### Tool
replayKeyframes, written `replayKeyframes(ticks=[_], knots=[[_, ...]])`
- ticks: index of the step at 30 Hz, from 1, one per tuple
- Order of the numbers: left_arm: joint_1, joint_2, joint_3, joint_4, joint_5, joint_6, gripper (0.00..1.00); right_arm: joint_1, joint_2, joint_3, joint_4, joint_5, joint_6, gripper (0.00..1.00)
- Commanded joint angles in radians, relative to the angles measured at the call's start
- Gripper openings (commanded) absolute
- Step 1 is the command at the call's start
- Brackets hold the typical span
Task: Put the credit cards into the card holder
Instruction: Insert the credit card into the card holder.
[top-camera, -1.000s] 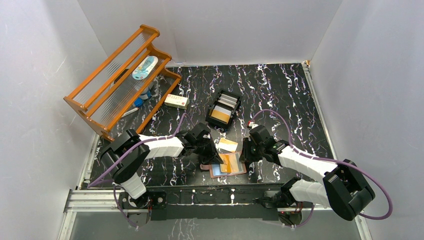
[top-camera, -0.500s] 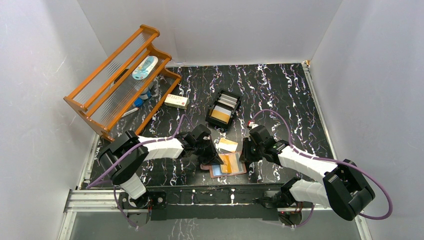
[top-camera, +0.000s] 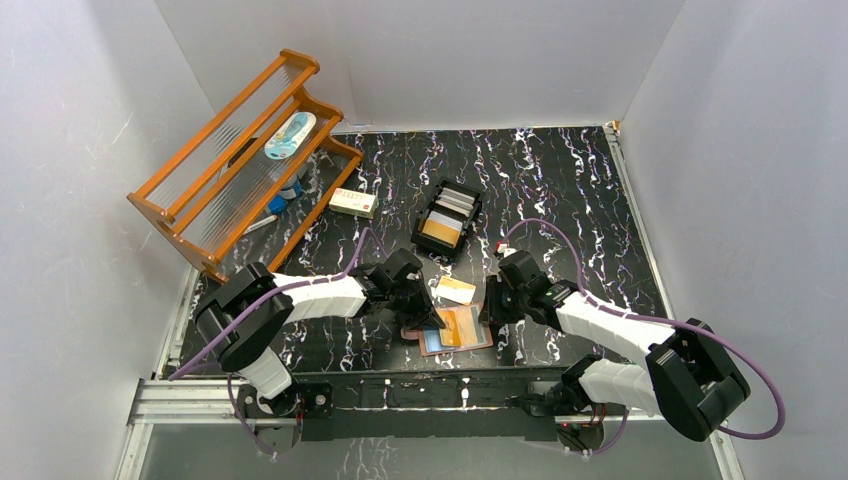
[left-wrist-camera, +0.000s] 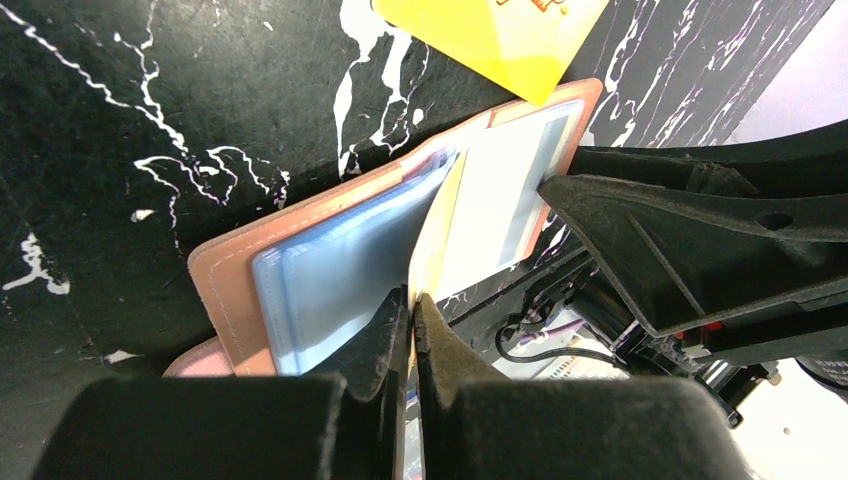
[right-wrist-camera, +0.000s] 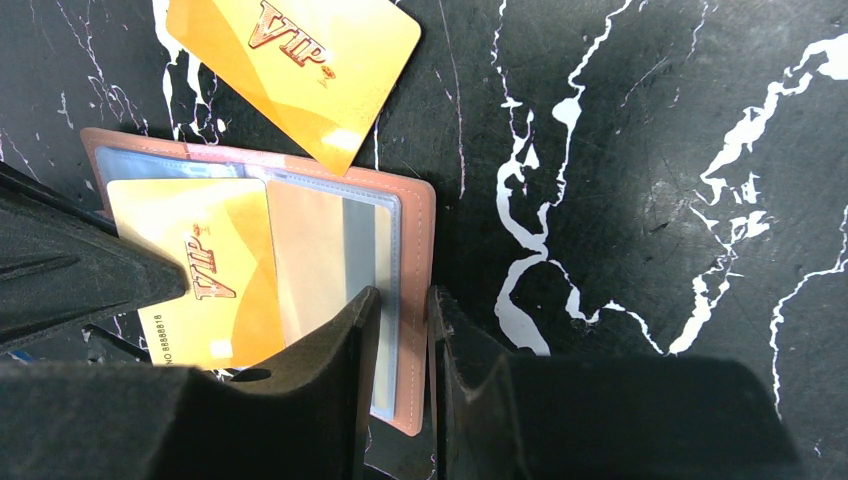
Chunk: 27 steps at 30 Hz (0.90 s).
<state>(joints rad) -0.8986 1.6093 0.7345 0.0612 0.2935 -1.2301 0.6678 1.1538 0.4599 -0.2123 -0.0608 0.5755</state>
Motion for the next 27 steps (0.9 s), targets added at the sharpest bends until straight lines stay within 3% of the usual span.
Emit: replayKeyframes(ticks=[1, 27], knots=[[-0.012, 0.031, 0.014, -0.062, -0.019, 0.013, 0.0, 0.001, 0.02, -0.02, -0.016, 0.018, -0.002, 0.32], [-0.02, 0.065, 0.015, 0.071, 0.014, 0.038, 0.0, 0.001, 0.02, -0.021, -0.018, 0.015, -0.002, 0.31]])
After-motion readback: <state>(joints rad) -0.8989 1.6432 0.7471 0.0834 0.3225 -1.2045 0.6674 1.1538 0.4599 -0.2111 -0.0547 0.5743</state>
